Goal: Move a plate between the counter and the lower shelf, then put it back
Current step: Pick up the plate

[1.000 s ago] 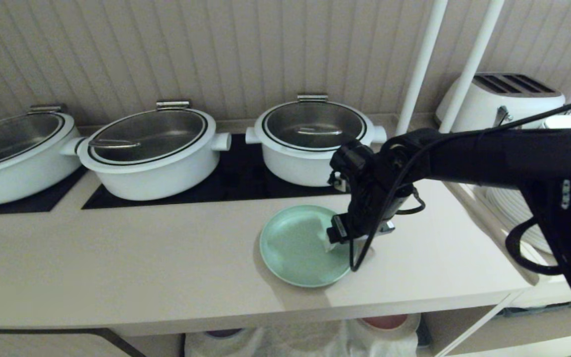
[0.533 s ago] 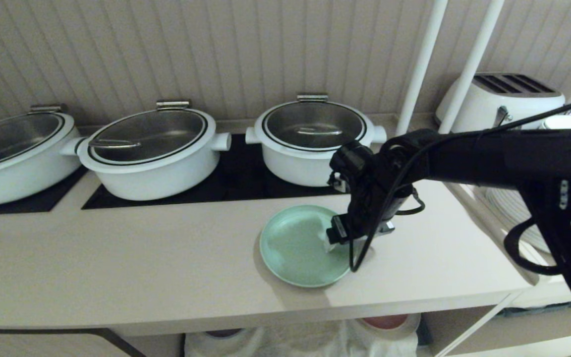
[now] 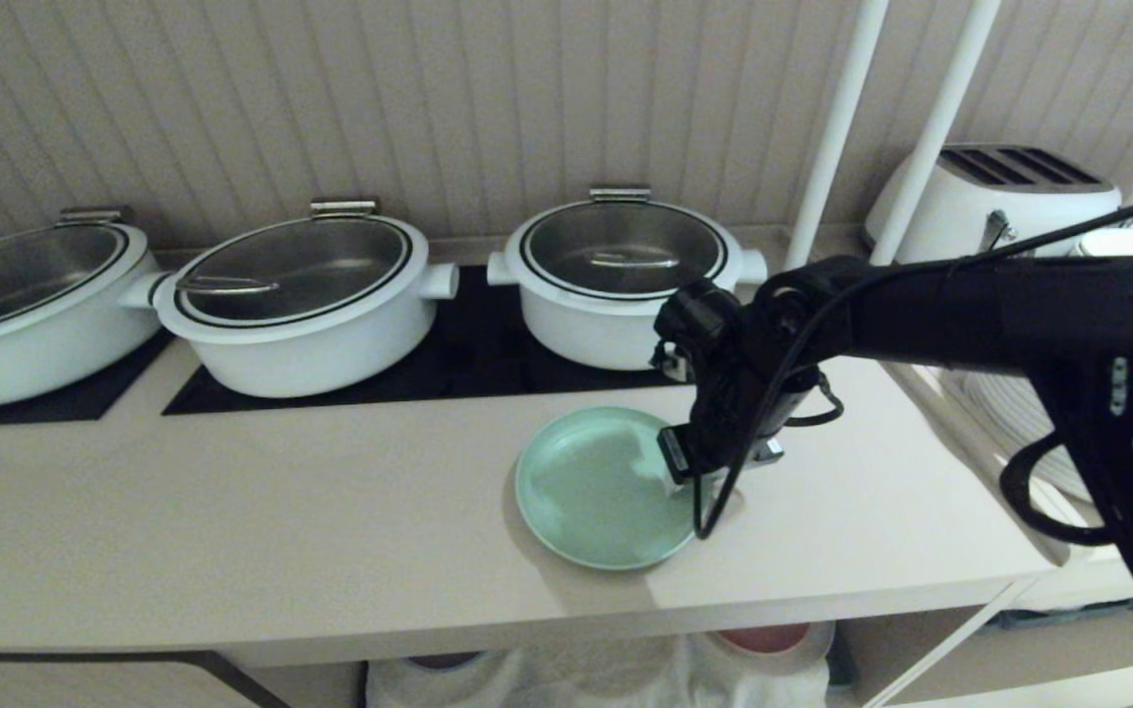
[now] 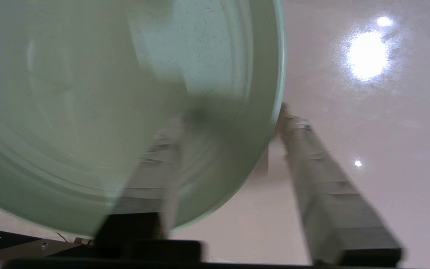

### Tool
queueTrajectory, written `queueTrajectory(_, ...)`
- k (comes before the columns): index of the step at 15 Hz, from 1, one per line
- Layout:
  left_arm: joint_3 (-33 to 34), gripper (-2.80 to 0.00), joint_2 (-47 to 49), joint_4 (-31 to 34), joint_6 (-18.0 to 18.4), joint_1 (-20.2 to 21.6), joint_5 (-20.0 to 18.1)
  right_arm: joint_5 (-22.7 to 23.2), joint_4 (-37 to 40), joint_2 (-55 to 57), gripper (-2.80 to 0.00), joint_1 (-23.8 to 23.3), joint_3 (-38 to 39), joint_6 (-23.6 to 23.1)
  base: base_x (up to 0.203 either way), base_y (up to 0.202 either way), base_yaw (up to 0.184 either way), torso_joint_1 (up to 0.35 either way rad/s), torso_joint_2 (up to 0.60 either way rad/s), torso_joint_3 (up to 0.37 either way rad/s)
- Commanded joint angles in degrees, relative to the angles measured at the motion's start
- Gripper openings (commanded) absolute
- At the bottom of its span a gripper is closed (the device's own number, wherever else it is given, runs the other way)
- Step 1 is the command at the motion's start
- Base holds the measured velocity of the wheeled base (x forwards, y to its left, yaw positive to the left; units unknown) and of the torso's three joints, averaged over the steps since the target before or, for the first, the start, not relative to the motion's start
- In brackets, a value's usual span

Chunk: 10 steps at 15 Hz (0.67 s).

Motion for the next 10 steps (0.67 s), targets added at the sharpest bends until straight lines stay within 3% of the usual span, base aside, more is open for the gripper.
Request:
queueTrajectory(1, 0.01, -2.80, -0.02, 0.00, -0.02, 0.00, -0.04, -0.01, 0.26, -0.11, -2.80, 0.02, -0.02, 0.05, 0.000, 0.000, 0.000, 0.000, 0.00, 0.000)
queueTrajectory(10, 0.01, -2.80, -0.02, 0.00, -0.08, 0.00, -0.04, -0.89, 0.79, -0.55, -2.80, 0.02, 0.07, 0.23, 0.000, 0.000, 0.000, 0.000, 0.00, 0.000)
